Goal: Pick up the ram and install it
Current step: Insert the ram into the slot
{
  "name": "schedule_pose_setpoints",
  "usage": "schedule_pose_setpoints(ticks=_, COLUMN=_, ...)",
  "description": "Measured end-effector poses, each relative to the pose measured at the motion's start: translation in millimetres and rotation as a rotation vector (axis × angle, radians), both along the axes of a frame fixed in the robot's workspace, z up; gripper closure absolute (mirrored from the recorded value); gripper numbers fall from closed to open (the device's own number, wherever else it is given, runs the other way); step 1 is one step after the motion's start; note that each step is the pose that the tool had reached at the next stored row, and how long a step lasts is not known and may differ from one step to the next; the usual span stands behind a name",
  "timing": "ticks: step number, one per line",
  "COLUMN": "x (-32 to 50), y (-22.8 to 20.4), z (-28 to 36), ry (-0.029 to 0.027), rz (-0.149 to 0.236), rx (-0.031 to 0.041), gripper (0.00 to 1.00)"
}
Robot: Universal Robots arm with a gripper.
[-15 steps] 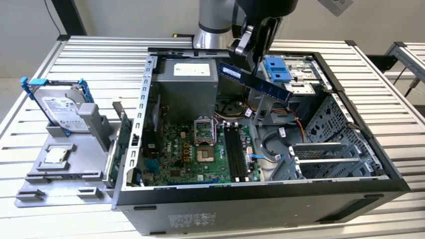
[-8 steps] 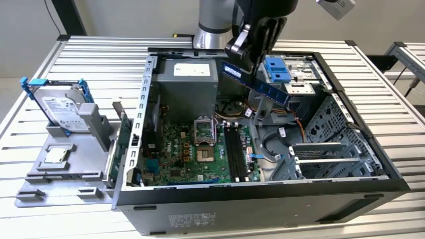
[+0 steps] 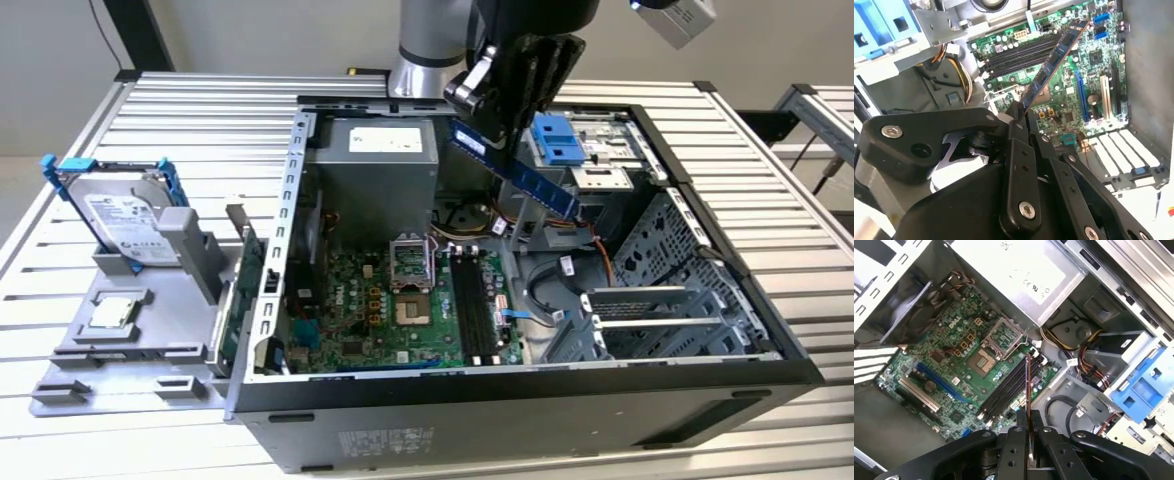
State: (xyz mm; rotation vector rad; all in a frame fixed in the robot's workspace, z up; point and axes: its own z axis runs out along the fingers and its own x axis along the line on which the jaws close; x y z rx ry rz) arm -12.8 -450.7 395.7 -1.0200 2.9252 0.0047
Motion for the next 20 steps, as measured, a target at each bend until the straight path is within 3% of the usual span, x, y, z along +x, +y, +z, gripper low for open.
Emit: schedule_pose_setpoints(ticks=20, x=0.0, y=0.0, z=0.0, ry=0.0, rz=-0.285, rx=0.0, gripper=1.0)
